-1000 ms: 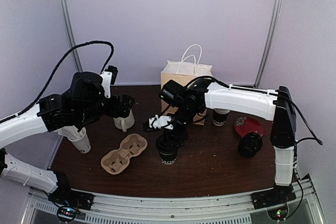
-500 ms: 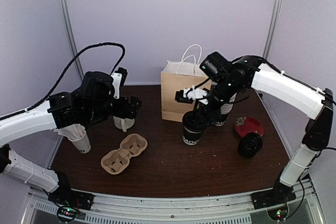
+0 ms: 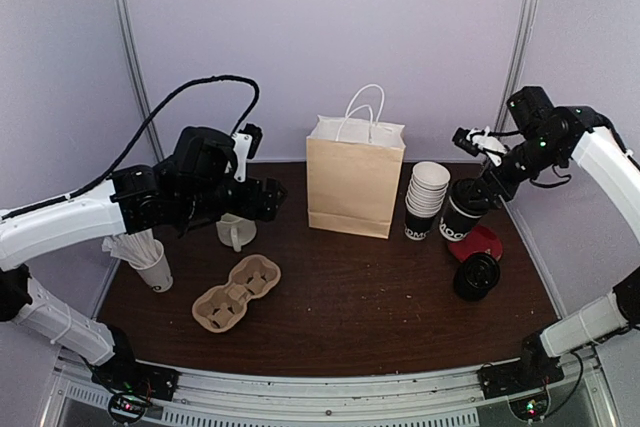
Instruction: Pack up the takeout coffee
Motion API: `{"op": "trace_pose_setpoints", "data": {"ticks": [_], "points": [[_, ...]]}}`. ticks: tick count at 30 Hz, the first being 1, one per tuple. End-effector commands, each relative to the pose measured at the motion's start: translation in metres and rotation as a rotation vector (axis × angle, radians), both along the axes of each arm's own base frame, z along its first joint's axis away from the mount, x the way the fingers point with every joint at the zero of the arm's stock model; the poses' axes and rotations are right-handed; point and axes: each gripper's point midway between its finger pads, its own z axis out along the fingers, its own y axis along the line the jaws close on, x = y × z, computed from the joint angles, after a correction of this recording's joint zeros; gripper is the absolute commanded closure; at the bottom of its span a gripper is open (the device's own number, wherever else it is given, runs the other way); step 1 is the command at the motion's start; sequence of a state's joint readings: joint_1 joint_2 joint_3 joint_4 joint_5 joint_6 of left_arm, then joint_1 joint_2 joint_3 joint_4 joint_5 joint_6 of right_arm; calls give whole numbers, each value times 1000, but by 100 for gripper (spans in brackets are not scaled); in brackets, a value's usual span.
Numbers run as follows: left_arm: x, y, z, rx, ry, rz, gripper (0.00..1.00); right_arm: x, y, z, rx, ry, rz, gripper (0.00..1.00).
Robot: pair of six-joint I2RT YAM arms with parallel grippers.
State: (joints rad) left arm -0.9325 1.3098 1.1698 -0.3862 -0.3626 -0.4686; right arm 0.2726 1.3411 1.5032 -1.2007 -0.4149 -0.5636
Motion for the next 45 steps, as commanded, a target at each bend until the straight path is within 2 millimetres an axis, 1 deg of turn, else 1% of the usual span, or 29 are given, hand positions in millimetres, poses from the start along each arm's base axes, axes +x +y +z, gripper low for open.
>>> {"op": "trace_pose_setpoints", "data": {"ticks": [1,2,3,6,9,10,12,15,17,19,21,23,27,30,31,34,36,40,42,44,45], "points": [[3,-12,16,-46,-20,-43,8,10,-61,-9,-26,19,-225,30],[3,-12,17,-46,-20,-44,9,12,-75,-13,-22,24,-269,30],[3,-12,16,-45,-20,-44,9,15,-92,-17,-25,26,-331,30],[2,-10,13,-40,-19,-44,9,21,-143,-35,-84,43,-512,30],[1,-9,11,-38,-16,-45,9,18,-187,-53,-110,85,-668,30],[1,-9,10,-36,-13,-46,9,18,-195,-58,-104,99,-696,30],[1,-9,8,-36,-10,-47,9,14,-216,-72,-90,134,-766,31],[0,-10,5,-38,-7,-50,9,11,-229,-93,-87,177,-802,31],[0,-10,5,-38,-6,-52,8,12,-232,-106,-88,198,-805,31],[1,-10,2,-32,-2,-51,8,11,-231,-119,-80,219,-792,31],[0,-9,1,-31,0,-49,9,12,-231,-127,-79,219,-796,30],[-1,-8,0,-33,1,-48,8,14,-231,-133,-70,217,-793,30],[-1,-7,-3,-26,5,-45,8,16,-230,-141,-64,229,-789,25],[-1,-7,-5,-23,8,-45,8,13,-225,-141,-45,245,-779,20],[-1,-7,-5,-22,10,-46,8,12,-223,-139,-37,248,-776,19],[-1,-8,-5,-24,9,-48,8,9,-220,-121,-29,213,-775,13],[0,-9,-5,-25,8,-50,8,7,-217,-106,-15,181,-772,10],[-1,-9,-7,-20,12,-56,8,5,-208,-73,30,139,-764,7],[-1,-9,-11,-8,11,-61,8,9,-204,-53,65,114,-768,9],[0,-8,-15,11,6,-57,8,20,-198,-39,120,97,-771,15],[2,-8,-16,20,4,-56,8,28,-191,-32,153,91,-762,18]]}}
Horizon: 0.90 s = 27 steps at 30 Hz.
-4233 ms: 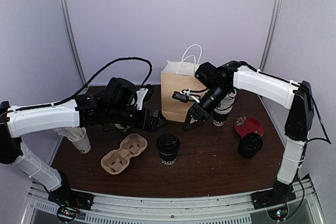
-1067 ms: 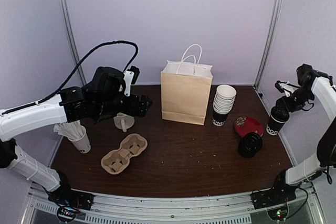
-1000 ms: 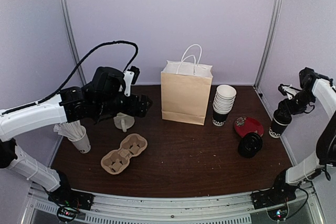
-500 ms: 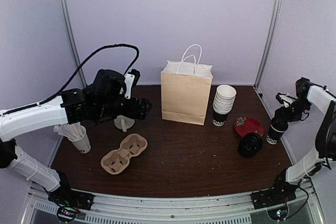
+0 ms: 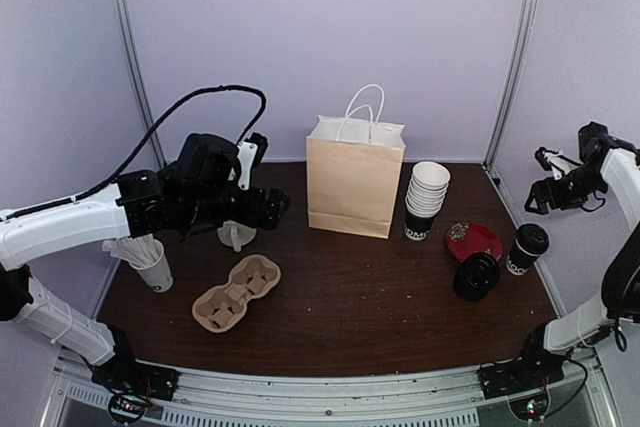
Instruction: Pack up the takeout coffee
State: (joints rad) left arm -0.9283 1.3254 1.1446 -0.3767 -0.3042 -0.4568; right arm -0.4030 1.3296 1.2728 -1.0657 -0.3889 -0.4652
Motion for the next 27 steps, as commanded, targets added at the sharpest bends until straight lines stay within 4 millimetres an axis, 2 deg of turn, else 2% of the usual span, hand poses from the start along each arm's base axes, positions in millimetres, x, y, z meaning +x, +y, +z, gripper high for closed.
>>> {"op": "trace_pose_setpoints", "data": {"ticks": [1,5,10,12,15,20,23,27], "points": [[6,-2,2,13,-35,-10,8,22,27,37,127,-77,13,22],[7,-8,5,38,-22,-39,10,60,66,51,154,-102,114,32],[3,-11,11,40,-16,-67,13,103,119,66,151,-122,239,50],[3,-9,11,48,-15,-62,13,117,136,65,163,-109,271,55],[3,-8,13,53,-15,-64,14,131,167,53,166,-60,333,55],[4,-9,13,66,-12,-64,14,145,191,38,139,-17,365,56],[4,-10,13,73,-12,-71,14,147,195,28,101,8,373,58],[4,-11,8,86,-11,-78,13,147,196,22,86,20,366,69]]}}
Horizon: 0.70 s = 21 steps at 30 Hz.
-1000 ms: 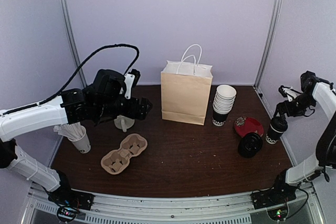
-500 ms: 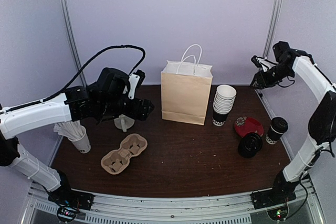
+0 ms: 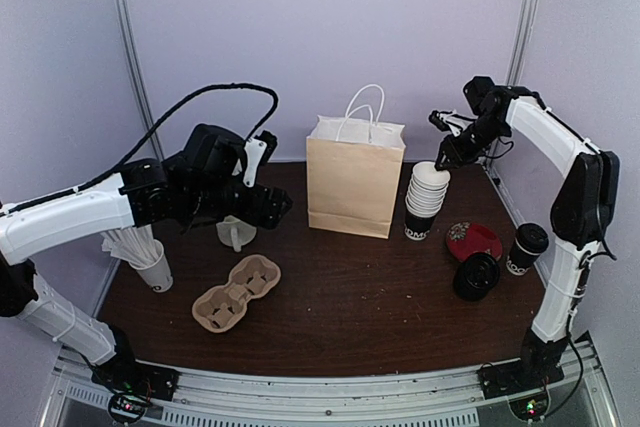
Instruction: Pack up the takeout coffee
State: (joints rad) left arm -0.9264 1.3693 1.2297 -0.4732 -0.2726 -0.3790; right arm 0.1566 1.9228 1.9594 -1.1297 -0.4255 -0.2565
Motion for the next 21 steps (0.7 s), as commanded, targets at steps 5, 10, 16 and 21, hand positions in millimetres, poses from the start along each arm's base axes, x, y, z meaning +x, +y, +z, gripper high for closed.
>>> {"op": "trace_pose_setpoints", "data": {"ticks": [5,10,16,21], "points": [[6,-9,5,-2,-14,-26,13,0,-2,-1,-53,5,-29,77],[4,-10,2,3,-6,-36,13,1,1,-4,-66,12,-27,83],[3,-8,1,5,-3,-37,13,3,1,-5,-75,12,-32,91],[2,-9,-2,8,5,-40,13,2,2,0,-67,5,-34,100]]}}
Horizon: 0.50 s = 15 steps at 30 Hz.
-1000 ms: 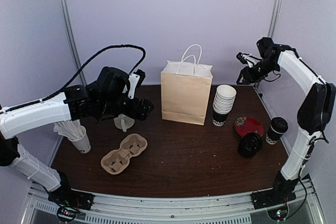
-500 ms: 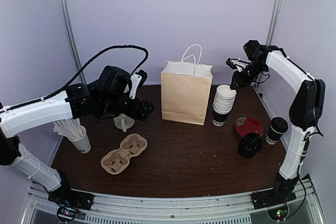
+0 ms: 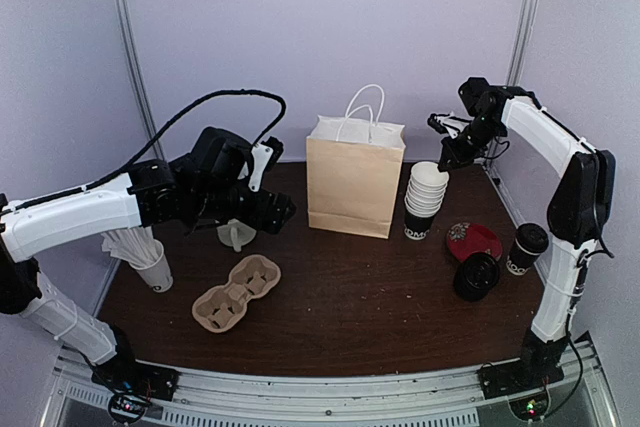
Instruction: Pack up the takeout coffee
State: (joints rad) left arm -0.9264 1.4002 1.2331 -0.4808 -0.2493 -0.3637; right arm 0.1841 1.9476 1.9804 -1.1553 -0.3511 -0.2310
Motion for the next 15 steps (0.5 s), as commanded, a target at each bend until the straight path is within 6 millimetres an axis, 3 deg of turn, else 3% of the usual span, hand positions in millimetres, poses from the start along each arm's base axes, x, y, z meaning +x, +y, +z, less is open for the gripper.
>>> {"op": "trace_pose_setpoints", "data": {"ticks": [1,7,10,12,15], "points": [[3,-3,11,-22,-18,-14,13,2,2,11,-1,-25,-7,100],[3,-5,9,-19,-14,-16,13,-4,12,54,157,-66,-5,100],[3,-6,8,-17,-11,-19,13,2,-10,64,-8,-155,-32,100],[3,-6,7,-17,-9,-19,13,1,-8,75,109,-126,-28,100],[3,-8,5,-16,-1,-23,13,6,-16,80,87,-149,-48,100]]}}
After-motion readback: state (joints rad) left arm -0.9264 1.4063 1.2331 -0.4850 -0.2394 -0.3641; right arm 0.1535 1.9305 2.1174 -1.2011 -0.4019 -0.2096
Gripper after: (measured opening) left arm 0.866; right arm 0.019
